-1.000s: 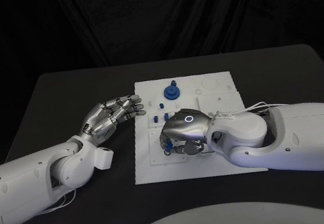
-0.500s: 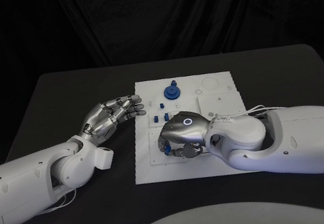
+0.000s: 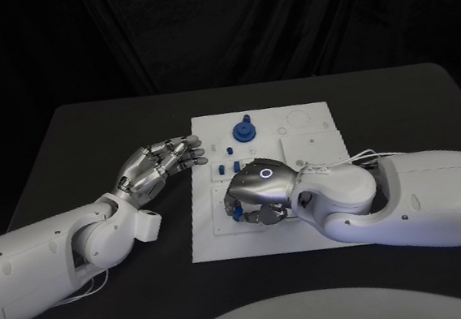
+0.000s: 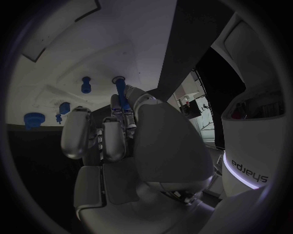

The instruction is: Assemble the parts on the task board

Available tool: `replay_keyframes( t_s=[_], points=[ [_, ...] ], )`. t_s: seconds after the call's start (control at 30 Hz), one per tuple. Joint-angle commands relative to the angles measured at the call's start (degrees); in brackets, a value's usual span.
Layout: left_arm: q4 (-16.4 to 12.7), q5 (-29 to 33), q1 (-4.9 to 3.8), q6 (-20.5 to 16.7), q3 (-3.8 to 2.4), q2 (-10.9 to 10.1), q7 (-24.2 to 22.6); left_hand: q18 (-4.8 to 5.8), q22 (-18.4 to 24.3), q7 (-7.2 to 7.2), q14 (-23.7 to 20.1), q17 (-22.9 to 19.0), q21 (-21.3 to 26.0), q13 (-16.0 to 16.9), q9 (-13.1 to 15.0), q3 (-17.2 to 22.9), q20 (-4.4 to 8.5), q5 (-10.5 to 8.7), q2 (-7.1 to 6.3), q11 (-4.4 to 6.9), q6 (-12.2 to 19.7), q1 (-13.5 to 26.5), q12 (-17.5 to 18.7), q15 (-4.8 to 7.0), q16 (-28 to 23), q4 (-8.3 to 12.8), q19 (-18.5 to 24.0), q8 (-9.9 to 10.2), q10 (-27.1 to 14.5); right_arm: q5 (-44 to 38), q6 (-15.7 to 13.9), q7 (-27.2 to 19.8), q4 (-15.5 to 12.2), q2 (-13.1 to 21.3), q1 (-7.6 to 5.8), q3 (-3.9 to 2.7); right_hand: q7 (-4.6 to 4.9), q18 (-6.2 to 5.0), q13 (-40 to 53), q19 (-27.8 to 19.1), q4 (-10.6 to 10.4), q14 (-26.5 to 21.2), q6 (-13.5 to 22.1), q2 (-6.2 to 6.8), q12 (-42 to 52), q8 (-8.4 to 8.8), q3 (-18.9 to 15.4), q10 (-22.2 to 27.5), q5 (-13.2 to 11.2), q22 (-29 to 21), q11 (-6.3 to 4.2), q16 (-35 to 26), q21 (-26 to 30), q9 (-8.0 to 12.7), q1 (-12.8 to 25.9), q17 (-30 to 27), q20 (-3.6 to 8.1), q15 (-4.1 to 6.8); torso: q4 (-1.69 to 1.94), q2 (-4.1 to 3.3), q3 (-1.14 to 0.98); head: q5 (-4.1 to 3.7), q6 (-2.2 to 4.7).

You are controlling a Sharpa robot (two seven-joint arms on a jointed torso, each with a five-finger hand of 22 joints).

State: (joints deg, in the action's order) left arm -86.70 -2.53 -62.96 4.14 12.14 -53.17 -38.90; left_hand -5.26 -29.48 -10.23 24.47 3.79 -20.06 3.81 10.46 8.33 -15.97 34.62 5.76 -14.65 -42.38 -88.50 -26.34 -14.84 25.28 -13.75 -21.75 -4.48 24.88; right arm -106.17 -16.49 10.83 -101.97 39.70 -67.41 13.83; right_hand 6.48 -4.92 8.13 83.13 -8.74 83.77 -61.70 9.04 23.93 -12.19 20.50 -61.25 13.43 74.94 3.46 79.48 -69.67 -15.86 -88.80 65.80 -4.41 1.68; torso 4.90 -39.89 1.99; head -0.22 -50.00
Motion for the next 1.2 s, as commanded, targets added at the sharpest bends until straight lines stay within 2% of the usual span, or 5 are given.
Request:
replay_keyframes(
  t_s=[0.03, 0.93, 1.07, 1.1, 1.2],
  points=[
    [0.01, 0.04, 0.12, 1.01, -0.04, 0.11, -0.98, 0.21, -0.05, -0.35, -0.37, -0.05, -0.29, -0.05, -0.07, 0.43, -0.03, -0.02, 0.45, -0.48, 0.09, -0.01, -0.36, -0.12, 0.21, 0.03, -0.22, -0.26, 0.01, -0.52, 1.34, 2.06, 0.06, 0.14, 0.29, 0.07, -0.12, 0.62, 0.02, -0.11, 0.28, 1.12, -0.25, -0.63, -0.11, 0.29, 0.45, -1.18, -0.15, 9.4, -0.82, -0.27, 0.41, -0.11, -0.38, -0.12, 0.11, 0.05, -0.03, 0.0, 0.01, 0.12, 0.0],
    [0.15, 0.04, 0.2, 1.18, -0.04, 0.11, -0.26, 0.24, -0.07, -0.49, -0.52, -0.05, -0.25, -0.05, -0.11, 0.71, -0.04, -0.29, 0.51, -0.61, 0.15, 0.21, -0.44, -0.15, 0.31, -0.02, -0.11, -0.25, -0.08, -0.52, 1.21, 2.05, 0.06, 0.88, 0.31, 0.07, -0.08, 0.58, 0.13, -0.27, 0.7, 0.98, -0.65, -0.62, -0.45, 0.24, 0.65, -1.26, 0.44, 9.34, -0.77, -0.45, 0.61, -0.51, -0.49, -0.38, 0.09, 0.01, -0.02, 0.0, -0.02, 0.27, 0.0],
    [0.18, 0.04, 0.21, 1.21, -0.04, 0.14, -0.2, 0.24, -0.07, -0.49, -0.52, -0.05, -0.25, -0.05, -0.11, 0.71, -0.04, -0.29, 0.51, -0.61, 0.15, 0.21, -0.44, -0.15, 0.31, -0.02, -0.11, -0.25, -0.08, -0.52, 0.91, 0.98, 0.25, 0.75, 0.31, 0.07, 0.62, 0.47, -0.16, -0.74, -0.16, 0.58, 6.61, 0.28, -2.2, 4.86, 1.01, 0.47, -0.98, 9.1, -0.01, -0.97, 1.47, 1.29, 0.92, -1.24, -0.37, -0.7, -0.06, 0.0, -0.02, 0.28, 0.0],
    [0.19, 0.04, 0.21, 1.22, -0.04, 0.15, -0.19, 0.24, -0.08, -0.51, -0.55, -0.05, -0.24, -0.05, -0.11, 0.79, -0.04, -0.39, 0.53, -0.65, 0.15, 0.28, -0.48, -0.15, 0.35, -0.04, -0.08, -0.26, -0.09, -0.52, 0.78, 0.7, 0.28, 0.73, 0.31, 0.07, -0.9, 0.4, -0.79, -1.0, -0.86, 0.32, 9.44, 0.89, -3.89, 6.59, 1.16, 2.54, -1.51, 8.94, 0.78, -1.36, 2.03, 2.14, 1.75, -1.94, -0.69, -1.39, -0.07, 0.0, -0.02, 0.29, 0.0],
    [0.25, 0.04, 0.22, 1.23, -0.04, 0.17, -0.16, 0.24, -0.08, -0.51, -0.55, -0.05, -0.24, -0.05, -0.11, 0.79, -0.04, -0.39, 0.53, -0.65, 0.15, 0.28, -0.48, -0.15, 0.35, -0.04, -0.08, -0.26, -0.09, -0.52, 0.41, -0.1, 0.35, 0.67, 0.31, 0.07, -2.07, 0.38, -1.86, -1.32, -2.05, 0.04, 13.38, 2.09, -6.48, 8.63, 0.56, 5.18, -3.4, 8.77, 2.15, -1.63, 2.65, 3.6, 3.14, -2.41, -1.71, -2.38, -0.04, 0.01, -0.02, 0.33, 0.0]
  ],
)
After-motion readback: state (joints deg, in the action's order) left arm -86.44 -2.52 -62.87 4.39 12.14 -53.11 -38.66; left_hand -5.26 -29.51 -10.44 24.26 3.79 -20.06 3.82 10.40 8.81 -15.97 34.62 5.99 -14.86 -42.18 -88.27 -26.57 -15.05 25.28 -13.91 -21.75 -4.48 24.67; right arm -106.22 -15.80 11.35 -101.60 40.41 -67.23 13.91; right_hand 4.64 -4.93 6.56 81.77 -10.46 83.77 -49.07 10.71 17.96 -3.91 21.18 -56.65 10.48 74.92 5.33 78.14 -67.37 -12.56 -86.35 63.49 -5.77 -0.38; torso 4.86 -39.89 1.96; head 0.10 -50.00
